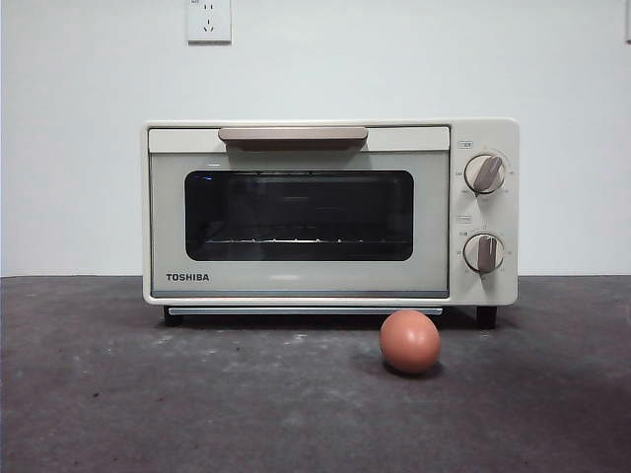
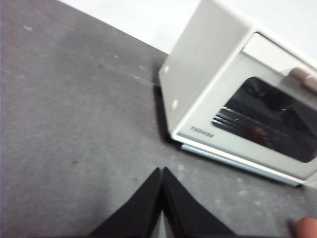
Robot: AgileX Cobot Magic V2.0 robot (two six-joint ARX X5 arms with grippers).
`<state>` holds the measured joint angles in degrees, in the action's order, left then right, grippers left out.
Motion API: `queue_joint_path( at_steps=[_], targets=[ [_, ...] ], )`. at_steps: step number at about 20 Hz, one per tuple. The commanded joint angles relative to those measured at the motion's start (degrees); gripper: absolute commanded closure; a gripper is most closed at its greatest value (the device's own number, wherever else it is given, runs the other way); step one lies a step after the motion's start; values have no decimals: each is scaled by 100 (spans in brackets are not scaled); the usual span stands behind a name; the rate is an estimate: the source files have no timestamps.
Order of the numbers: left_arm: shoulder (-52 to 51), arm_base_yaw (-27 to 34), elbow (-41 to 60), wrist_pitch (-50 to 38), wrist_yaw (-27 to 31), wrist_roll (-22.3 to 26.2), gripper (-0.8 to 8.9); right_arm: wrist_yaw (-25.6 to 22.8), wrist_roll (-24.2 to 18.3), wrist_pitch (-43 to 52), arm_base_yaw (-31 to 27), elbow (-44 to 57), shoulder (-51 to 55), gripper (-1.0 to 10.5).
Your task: Eggoven
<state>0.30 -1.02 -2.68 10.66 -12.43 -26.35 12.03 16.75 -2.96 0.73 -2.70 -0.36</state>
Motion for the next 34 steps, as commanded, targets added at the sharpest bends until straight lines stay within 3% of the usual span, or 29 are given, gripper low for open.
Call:
queue_joint_path(
  at_steps=[1,8,19,25,32,34],
  targets=[
    [7,4,-407,4,-111,-181,806,13,494,-81,0,-439,11,942],
    [466,4,-1497,673,-407,-37,806,39,369,-1180,0,-1674,-208,942],
    [2253,2,-3567,2435,-1725,1303,806,1156,-848,-3971,2,-3713,-1613,942],
    [2839,-13,-4170,3407,-2197,1856,806,1661,-1561,-5700,7,-4398,-2361,942],
    [2914,-13,-4227,3928,-2227,2135,806,1709,-1703,-5945,149,-4478,-2575,927],
    [2914,-13,-4227,3947,-2227,2138,806,1709,-1690,-5886,162,-4478,-2575,771]
  ],
)
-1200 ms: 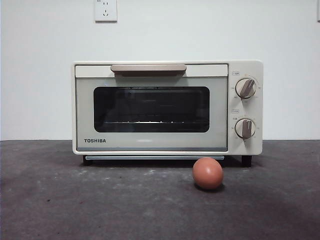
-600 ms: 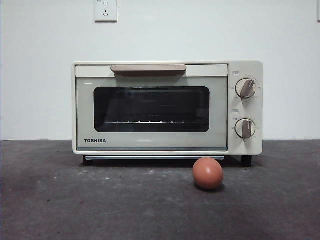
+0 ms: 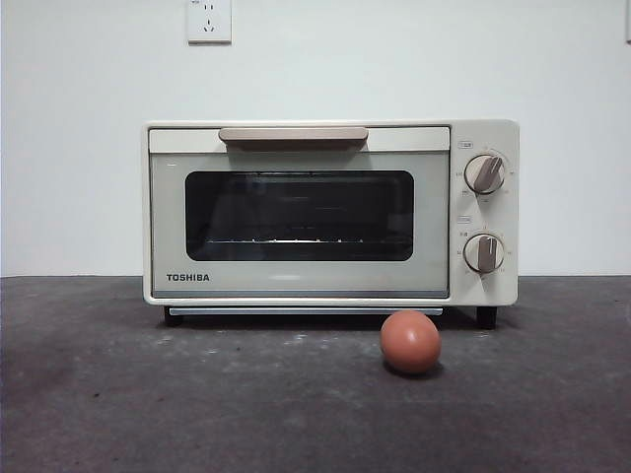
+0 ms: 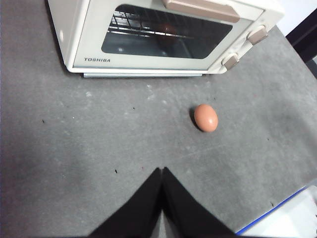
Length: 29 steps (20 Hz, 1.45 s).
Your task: Eggoven
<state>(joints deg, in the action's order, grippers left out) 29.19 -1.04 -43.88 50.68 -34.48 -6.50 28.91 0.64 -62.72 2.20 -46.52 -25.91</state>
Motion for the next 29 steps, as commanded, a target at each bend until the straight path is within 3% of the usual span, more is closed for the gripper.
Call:
queue_joint_path(
  at_steps=[1,2,9,14,16,22,29],
  targets=[
    [24,-11,-107,-55,-22,153,806,17,-55,103,20,-96,-20,655],
    [24,-11,-107,-55,-22,153,806,22,83,103,22,-96,-26,574],
    [24,-11,-107,-96,-22,153,806,328,498,457,212,-96,-640,573],
    [24,-11,-107,-96,-22,151,806,243,975,1377,927,-111,-1526,573],
    [24,-11,-107,-96,-22,151,806,7,1228,1810,1397,-111,-1987,573],
    [24,-11,-107,-96,-22,151,806,-1351,1862,3075,2828,-116,-3595,573],
    [26,-11,-107,-94,-22,151,806,-2341,2144,3912,3410,-339,-5309,573]
  ],
)
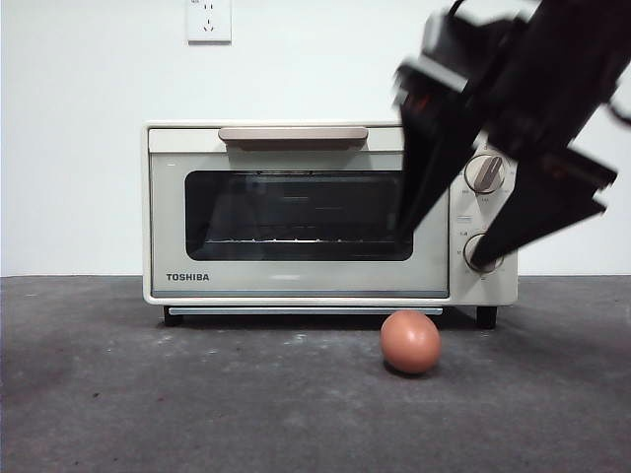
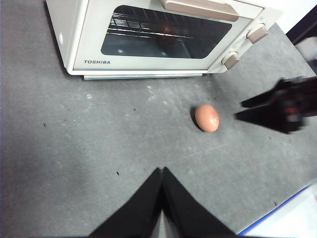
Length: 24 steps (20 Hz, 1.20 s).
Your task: Eggoven
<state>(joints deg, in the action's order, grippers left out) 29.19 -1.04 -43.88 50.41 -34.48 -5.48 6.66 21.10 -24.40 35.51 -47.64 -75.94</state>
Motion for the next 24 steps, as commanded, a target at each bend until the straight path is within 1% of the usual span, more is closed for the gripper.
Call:
queue_joint_path(
  at_steps=[1,5,9,15,19,20,24],
  targets=[
    [26,-11,-107,-70,-22,48,806,-136,96,81,94,-365,-566,573],
    [26,-11,-107,-68,-22,48,806,-264,81,17,125,-852,-1384,573],
    [26,-11,-107,-66,-22,48,806,-378,79,-9,129,-986,-1878,573],
    [26,-11,-107,-66,-22,48,806,-372,79,42,155,-984,-2253,576],
    [26,-11,-107,-63,-22,48,806,-380,87,103,162,-984,-2332,620],
    [26,-11,-107,-63,-22,48,806,-391,98,125,160,-984,-2332,650],
    [26,-11,-107,-63,-22,48,806,-372,96,44,162,-984,-2332,838]
  ],
)
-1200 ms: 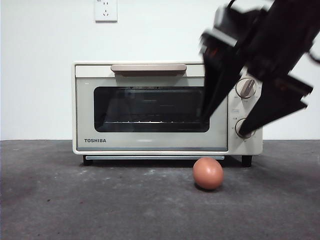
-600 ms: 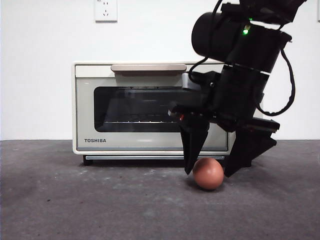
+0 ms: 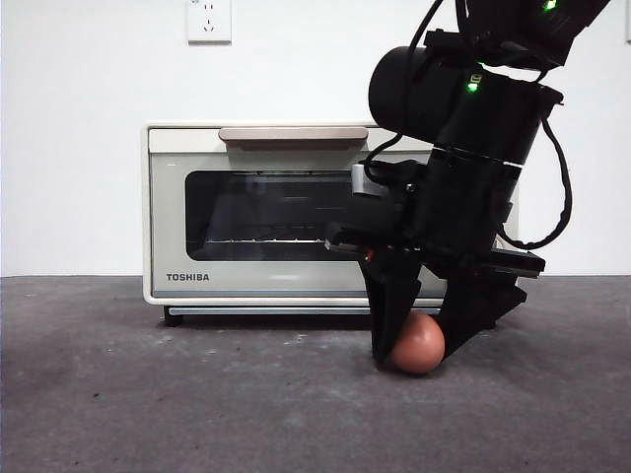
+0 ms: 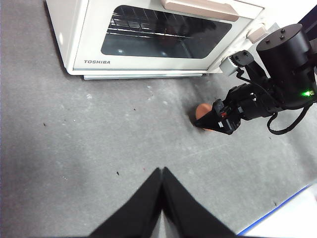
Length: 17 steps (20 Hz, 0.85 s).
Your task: Eggoven
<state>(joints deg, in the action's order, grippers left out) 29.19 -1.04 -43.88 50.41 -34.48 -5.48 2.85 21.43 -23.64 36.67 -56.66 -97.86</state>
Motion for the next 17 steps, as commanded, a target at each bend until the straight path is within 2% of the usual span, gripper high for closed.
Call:
queue_joint_path(
  at_steps=[1,3,10,14,17],
  targets=[
    [26,-11,-107,-63,-22,48,806,9,63,-37,46,-81,-140,875],
    [26,-11,-107,-70,-22,48,806,11,59,-37,46,-81,-138,947],
    [219,-35,-109,-341,-22,-55,806,26,-98,-254,133,-83,501,944],
    [575,-339,-116,-1119,-15,-389,806,13,-304,-710,245,-83,1587,944],
    [1080,-811,-151,-1930,192,-695,806,4,-415,-1115,264,-83,2531,944]
  ],
)
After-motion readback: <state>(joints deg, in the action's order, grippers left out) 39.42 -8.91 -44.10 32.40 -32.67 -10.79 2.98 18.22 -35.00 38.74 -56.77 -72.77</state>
